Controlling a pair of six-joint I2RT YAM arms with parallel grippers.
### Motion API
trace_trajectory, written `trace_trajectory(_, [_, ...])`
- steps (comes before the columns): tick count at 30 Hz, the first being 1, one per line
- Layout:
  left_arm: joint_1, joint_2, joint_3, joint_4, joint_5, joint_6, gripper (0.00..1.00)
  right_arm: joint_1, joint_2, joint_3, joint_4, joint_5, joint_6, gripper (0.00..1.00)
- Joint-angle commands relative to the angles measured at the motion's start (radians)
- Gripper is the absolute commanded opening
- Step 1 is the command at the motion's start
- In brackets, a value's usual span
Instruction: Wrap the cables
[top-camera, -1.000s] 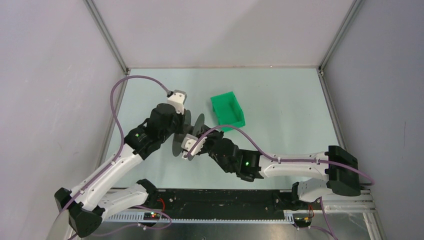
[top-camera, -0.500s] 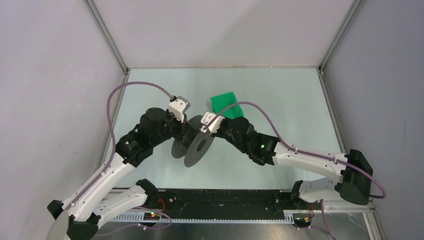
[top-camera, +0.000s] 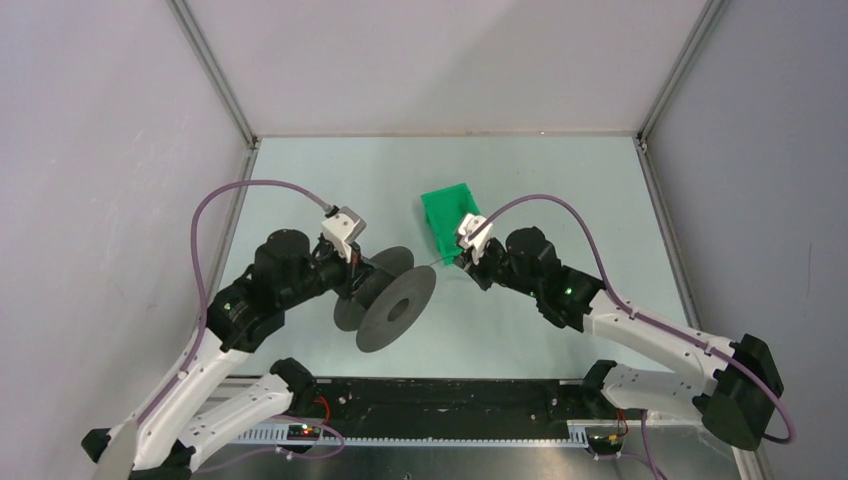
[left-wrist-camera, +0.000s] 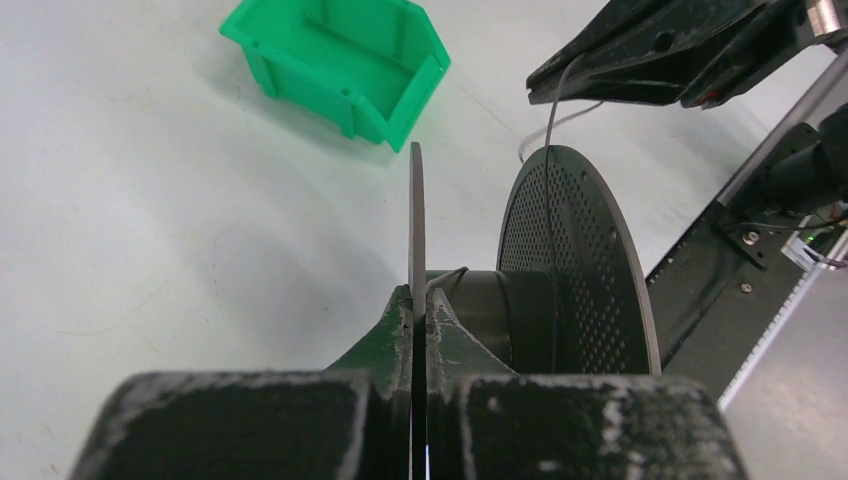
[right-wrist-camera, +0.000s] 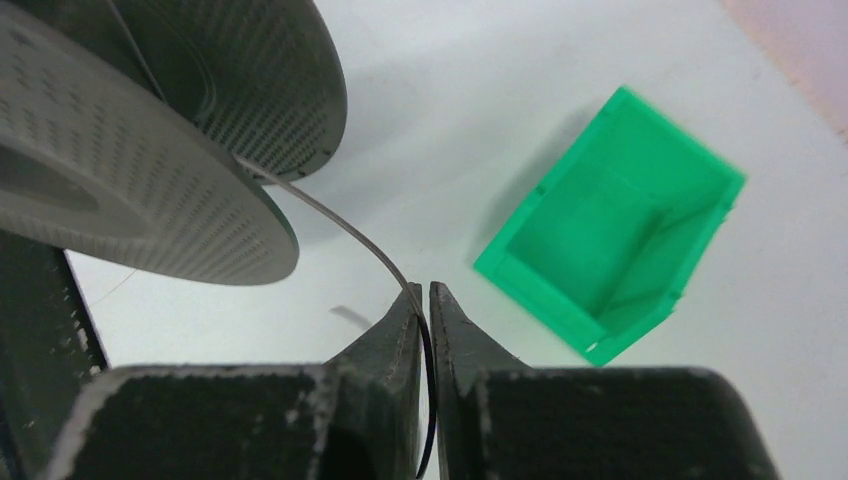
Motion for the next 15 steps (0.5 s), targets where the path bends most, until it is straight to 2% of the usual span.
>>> trace_trajectory(1, [0.008,-0.013,0.083,0.001,0.058,-0.071,0.00,-0.020,-0.049,-0.090,0.102,-0.078,0.102,0.10])
trace_trajectory(9, [0.030,0.017,0.132,0.007,0.098,-0.179,0.00,-0.055,-0.103,-0.246,0.250,-0.121,0.195,0.06])
trace_trajectory(15, [0.093,0.015,0.124,0.075,0.148,-0.292,0.00,-0.087,-0.126,-0.360,0.407,-0.185,0.293,0.08])
